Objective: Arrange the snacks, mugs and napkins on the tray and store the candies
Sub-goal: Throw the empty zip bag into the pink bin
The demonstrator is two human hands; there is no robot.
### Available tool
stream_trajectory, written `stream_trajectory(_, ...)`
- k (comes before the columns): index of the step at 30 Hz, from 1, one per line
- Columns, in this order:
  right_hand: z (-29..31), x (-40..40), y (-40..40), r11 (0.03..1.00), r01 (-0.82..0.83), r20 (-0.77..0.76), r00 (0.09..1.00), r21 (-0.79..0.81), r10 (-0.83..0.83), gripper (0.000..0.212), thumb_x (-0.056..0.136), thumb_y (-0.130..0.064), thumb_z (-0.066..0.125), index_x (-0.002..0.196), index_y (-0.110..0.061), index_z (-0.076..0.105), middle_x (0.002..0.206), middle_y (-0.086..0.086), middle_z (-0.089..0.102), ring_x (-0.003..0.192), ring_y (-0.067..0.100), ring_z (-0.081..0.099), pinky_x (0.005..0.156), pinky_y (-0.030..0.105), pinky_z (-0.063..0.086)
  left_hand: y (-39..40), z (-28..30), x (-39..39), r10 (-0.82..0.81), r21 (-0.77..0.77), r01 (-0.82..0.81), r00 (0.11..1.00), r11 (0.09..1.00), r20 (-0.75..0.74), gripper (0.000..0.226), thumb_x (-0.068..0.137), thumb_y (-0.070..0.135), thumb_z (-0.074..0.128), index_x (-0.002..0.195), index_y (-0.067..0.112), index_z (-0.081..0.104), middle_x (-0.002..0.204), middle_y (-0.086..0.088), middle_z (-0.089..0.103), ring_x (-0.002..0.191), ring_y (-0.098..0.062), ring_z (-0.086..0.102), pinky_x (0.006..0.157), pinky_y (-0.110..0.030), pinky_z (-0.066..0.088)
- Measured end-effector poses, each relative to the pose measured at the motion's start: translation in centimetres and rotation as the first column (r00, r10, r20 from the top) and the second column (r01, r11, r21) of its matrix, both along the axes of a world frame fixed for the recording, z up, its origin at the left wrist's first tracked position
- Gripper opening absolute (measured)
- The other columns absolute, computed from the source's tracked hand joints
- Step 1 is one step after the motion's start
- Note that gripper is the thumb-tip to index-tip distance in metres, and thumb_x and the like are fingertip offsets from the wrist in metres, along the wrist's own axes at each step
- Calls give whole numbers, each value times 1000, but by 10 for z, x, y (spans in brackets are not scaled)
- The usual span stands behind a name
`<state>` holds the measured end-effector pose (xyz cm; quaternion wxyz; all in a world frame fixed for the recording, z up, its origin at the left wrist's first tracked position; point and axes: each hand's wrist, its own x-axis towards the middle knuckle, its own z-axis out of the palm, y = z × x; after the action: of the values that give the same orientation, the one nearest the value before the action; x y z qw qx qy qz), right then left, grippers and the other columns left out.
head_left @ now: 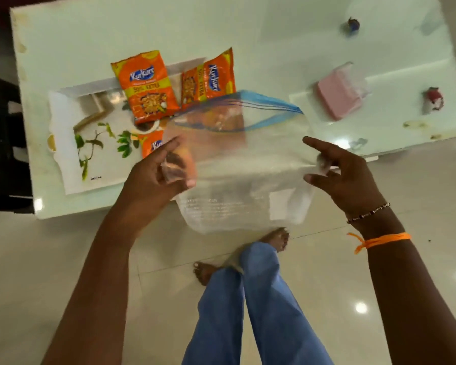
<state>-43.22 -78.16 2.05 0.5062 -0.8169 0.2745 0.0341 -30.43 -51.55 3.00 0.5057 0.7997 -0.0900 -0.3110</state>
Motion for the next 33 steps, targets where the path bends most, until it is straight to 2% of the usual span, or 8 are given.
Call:
stream_trajectory(5, 13, -4, -33, 962, 116, 9, 993, -247, -117, 16, 67, -18, 78, 79, -8, 72, 70, 12, 52, 77, 24, 43, 64, 23, 28, -50, 14, 16, -203, 313, 90, 915, 946, 350, 31, 74, 4, 68, 104, 10, 68, 88, -7, 54, 84, -22, 55, 76, -16, 40)
stream_trajectory(9, 29, -14, -49, 872, 225, 177, 971, -435, -162, 20, 65, -15, 78, 62, -7, 60, 90, 9, 55, 92, 21, 40, 73, 21, 25, -114, 19, 16, 89, 301, -245, 888, 922, 451, 30, 87, 17, 56, 116, 12, 57, 112, -9, 48, 95, -19, 52, 80, -17, 35)
stream_trajectory(15, 38, -32, -40, 797, 105, 352, 925, -595, 142, 13, 72, -2, 67, 63, -5, 59, 98, 11, 70, 100, 23, 53, 91, 29, 40, -191, 25, -19, 49, 18, -48, 801, 999, -597, 75, 56, 80, 48, 116, 35, 55, 109, 2, 68, 87, -22, 70, 73, -39, 54)
stream_trajectory(19, 36, -51, -43, 765, -139, 200, 922, -629, 332, 9, 75, -21, 67, 70, -14, 66, 103, -2, 72, 107, 26, 62, 101, 45, 41, -243, 12, -39, 13, -196, -214, 705, 957, -709, 53, 68, 42, 64, 114, 18, 61, 103, -4, 72, 94, -25, 68, 77, -37, 55)
stream_trajectory(22, 45, -63, -71, 839, -181, 160, 940, -513, 301, 33, 81, -51, 53, 80, -22, 68, 112, -7, 68, 119, 22, 53, 109, 48, 31, -276, 2, -45, 36, -182, -194, 772, 964, -634, 25, 81, 6, 56, 99, 21, 65, 95, 1, 75, 92, -26, 69, 72, -36, 56)
stream_trajectory(27, 37, -73, -161, 759, 506, 184, 861, -411, -474, 50, 79, -43, 60, 122, -19, 51, 127, -2, 52, 121, 18, 43, 105, 17, 23, -330, -3, -41, -128, -311, -105, 755, 944, -644, 50, 86, -7, 43, 132, 12, 42, 105, 2, 72, 90, -25, 70, 74, -37, 59)
stream_trajectory(29, 26, -73, -195, 718, 689, -43, 718, -99, -695, 72, 67, -52, 69, 129, -26, 42, 132, -2, 45, 123, 16, 40, 105, 29, 30, -347, -4, -36, -175, -356, -95, 736, 930, -654, 50, 86, -8, 42, 133, 10, 41, 106, 2, 72, 93, -26, 69, 70, -34, 59)
stream_trajectory(33, 3, -64, -241, 389, 665, -386, 713, 638, -585, 22, 73, -38, 59, 91, -25, 61, 89, -5, 66, 83, 12, 61, 69, 27, 50, -382, -8, -25, -265, -388, -48, 653, 920, -710, 47, 84, -8, 41, 127, 10, 48, 107, 2, 72, 96, -26, 68, 70, -32, 58)
